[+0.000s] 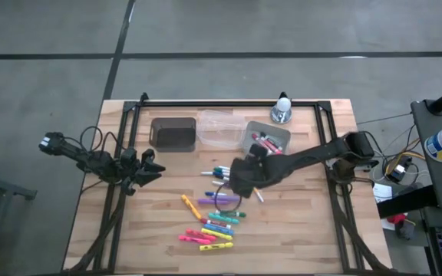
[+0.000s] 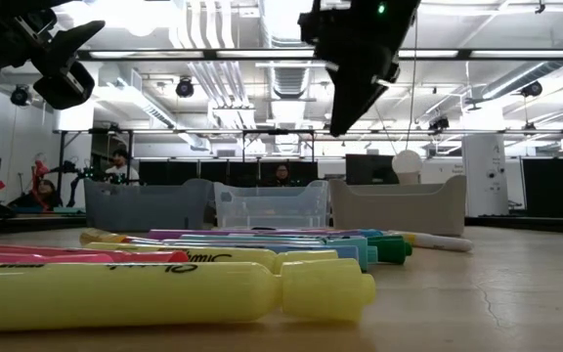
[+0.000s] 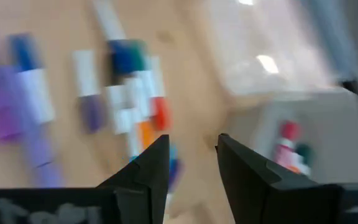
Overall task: Pick & Place Markers
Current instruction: Put the green dry erase marker into the gray bin
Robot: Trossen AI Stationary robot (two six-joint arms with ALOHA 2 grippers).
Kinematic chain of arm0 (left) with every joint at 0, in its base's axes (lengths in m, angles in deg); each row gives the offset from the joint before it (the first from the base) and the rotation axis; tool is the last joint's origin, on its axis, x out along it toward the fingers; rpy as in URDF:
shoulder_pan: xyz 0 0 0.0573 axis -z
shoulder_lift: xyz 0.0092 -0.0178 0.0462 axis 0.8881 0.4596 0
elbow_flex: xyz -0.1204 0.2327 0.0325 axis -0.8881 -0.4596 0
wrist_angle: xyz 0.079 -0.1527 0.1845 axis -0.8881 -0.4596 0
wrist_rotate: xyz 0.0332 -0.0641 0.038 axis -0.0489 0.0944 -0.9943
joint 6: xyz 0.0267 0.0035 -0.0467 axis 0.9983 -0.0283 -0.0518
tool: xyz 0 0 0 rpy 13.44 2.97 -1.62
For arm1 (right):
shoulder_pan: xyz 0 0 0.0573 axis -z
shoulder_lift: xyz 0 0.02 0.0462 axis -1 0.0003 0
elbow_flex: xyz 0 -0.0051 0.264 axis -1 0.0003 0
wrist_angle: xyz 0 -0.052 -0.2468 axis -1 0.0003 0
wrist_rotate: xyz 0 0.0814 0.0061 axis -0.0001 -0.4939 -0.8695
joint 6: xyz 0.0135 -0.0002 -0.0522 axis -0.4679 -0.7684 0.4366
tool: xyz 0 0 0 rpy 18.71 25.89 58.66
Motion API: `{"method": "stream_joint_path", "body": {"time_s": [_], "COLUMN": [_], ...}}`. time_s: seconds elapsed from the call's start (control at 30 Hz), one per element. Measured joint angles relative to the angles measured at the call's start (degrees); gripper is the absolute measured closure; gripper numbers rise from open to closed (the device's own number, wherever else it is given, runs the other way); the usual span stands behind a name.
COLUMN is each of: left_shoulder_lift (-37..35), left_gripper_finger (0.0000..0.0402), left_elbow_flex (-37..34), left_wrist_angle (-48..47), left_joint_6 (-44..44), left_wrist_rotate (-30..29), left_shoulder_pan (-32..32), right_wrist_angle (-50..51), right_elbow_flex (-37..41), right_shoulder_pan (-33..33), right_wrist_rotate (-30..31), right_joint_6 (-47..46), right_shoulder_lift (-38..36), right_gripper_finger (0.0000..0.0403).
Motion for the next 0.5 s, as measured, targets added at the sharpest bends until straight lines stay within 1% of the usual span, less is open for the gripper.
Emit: {"method": "stream_joint_path", "body": {"time_s": [0.1, 0.2, 0.23, 0.4, 0.5], "left_shoulder_lift": [0.0, 0.0, 0.0, -0.01, -0.02], "left_gripper_finger": [0.0262, 0.0262, 0.0262, 0.0262, 0.0262], "left_elbow_flex": [0.0, 0.0, 0.0, 0.0, 0.0], "left_wrist_angle": [0.0, 0.0, 0.0, 0.02, 0.02], "left_joint_6": [0.01, -0.26, -0.33, -0.4, -0.79], "left_wrist_rotate": [0.02, 0.02, 0.04, 0.04, 0.06], "left_shoulder_pan": [0.0, 0.0, 0.0, 0.0, 0.0], "right_wrist_angle": [-2.48, -4.85, -5.79, -14.77, -15.32], "right_elbow_flex": [0.19, 0.39, 0.39, 0.65, 0.66], "right_shoulder_pan": [-2.36, -5.03, -5.94, -10.55, -12.41], "right_wrist_rotate": [-5.59, -9.04, -9.16, -9.26, -9.16], "right_joint_6": [2.54, 2.29, 2.64, 10.13, 10.09], "right_shoulder_lift": [0.0, 0.32, 0.57, 2.8, 3.94], "right_gripper_finger": [0.028, 0.0277, 0.0275, 0.0256, 0.0244]}}
